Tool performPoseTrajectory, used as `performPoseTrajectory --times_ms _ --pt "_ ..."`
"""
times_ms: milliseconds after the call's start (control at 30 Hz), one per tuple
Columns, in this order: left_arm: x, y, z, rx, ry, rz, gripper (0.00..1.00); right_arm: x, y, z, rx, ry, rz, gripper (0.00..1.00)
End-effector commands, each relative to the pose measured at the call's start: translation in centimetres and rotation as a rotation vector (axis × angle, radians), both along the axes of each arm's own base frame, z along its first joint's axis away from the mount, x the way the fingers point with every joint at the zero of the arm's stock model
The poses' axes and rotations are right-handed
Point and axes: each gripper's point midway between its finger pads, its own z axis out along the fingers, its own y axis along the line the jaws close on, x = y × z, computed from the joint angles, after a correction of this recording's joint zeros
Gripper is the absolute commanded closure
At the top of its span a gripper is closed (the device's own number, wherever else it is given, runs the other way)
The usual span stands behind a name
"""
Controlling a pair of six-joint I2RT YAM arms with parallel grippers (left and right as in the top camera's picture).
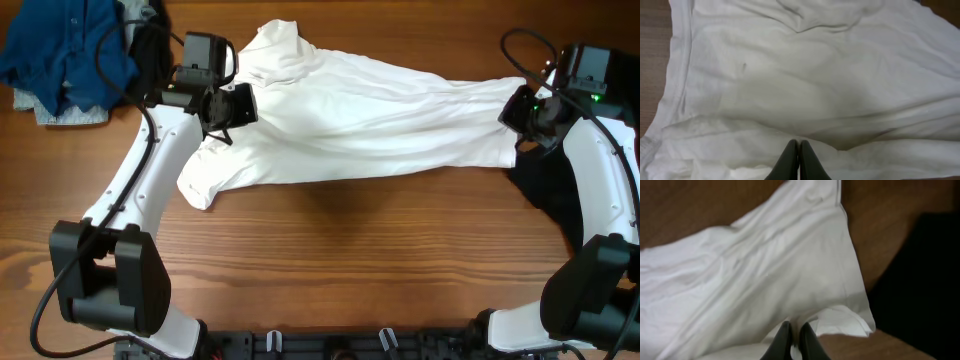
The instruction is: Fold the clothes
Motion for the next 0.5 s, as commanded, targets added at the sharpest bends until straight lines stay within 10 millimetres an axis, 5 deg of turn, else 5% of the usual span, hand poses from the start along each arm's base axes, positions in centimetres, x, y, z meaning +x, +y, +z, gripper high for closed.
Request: performPoseTrajectory --times_ms 0,467 --pt "1.6 0.4 1.2 0.0 -0.073 0.031 0.96 1.4 -0.3 0.1 -0.008 -0.044 0.014 0.96" --pt "4.3 -0.1 -1.0 -0.006 -0.11 0.031 0.96 1.8 0.1 -6.4 0.048 0.093 0.023 0.96"
